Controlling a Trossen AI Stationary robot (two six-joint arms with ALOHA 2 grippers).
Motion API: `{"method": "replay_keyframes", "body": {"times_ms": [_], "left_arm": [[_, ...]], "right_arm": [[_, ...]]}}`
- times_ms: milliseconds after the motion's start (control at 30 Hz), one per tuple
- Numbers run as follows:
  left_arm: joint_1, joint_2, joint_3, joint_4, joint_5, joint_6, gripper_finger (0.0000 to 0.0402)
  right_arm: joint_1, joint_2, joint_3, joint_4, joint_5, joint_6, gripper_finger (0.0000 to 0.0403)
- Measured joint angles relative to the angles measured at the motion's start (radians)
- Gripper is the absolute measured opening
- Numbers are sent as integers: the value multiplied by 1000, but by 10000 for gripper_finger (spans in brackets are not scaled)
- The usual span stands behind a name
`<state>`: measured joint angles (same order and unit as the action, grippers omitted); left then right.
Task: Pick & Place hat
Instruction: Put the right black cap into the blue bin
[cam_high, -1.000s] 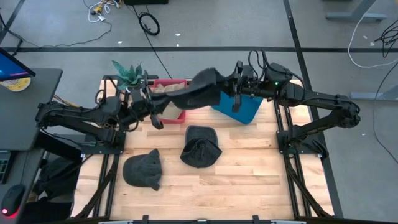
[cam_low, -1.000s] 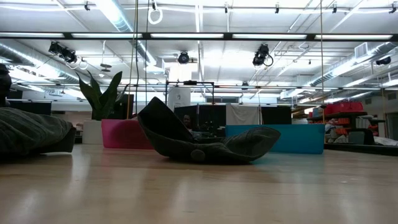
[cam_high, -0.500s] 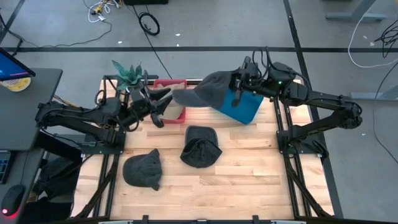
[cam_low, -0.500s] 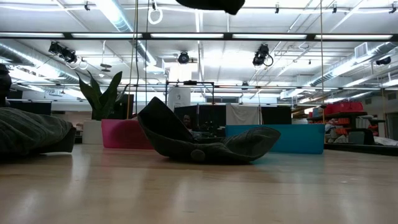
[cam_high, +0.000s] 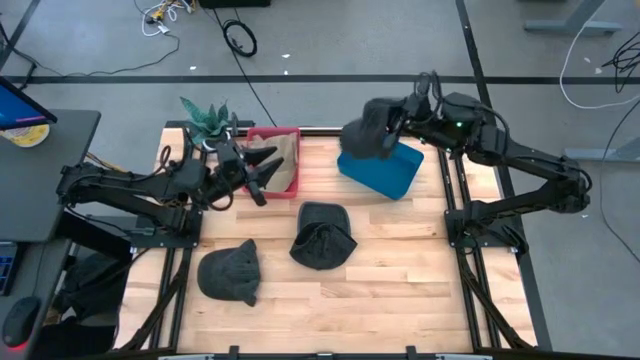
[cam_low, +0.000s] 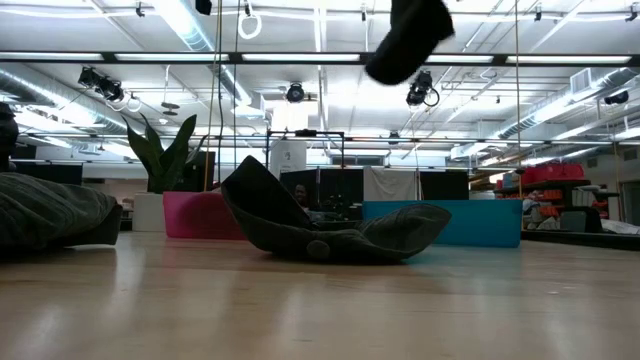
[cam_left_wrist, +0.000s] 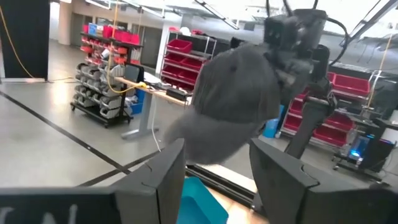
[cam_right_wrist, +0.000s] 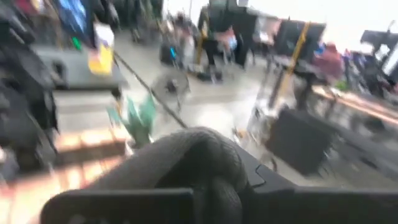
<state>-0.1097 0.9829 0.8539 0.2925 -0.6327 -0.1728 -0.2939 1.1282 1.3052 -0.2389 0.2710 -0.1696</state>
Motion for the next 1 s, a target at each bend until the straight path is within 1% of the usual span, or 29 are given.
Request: {"method": "replay_keyframes", "body": {"times_ms": [333, 467, 733, 900, 1000], "left_arm": [[0, 0, 0, 0, -1, 1, 182], [0, 0, 0, 0, -1, 1, 181], [0, 0, 0, -1, -1, 1, 181], [0, 0, 0, -1, -1, 2, 181], [0, 0, 0, -1, -1, 2, 181]], "right_arm": [[-86, 18, 0, -301, 79, -7, 25], [-128, 30, 0, -361, 80, -9, 25], [-192, 64, -9, -420, 79, -56, 25], [-227, 66, -102, -384, 73, -49, 25], [-249, 66, -170, -332, 38, -49, 25]]}}
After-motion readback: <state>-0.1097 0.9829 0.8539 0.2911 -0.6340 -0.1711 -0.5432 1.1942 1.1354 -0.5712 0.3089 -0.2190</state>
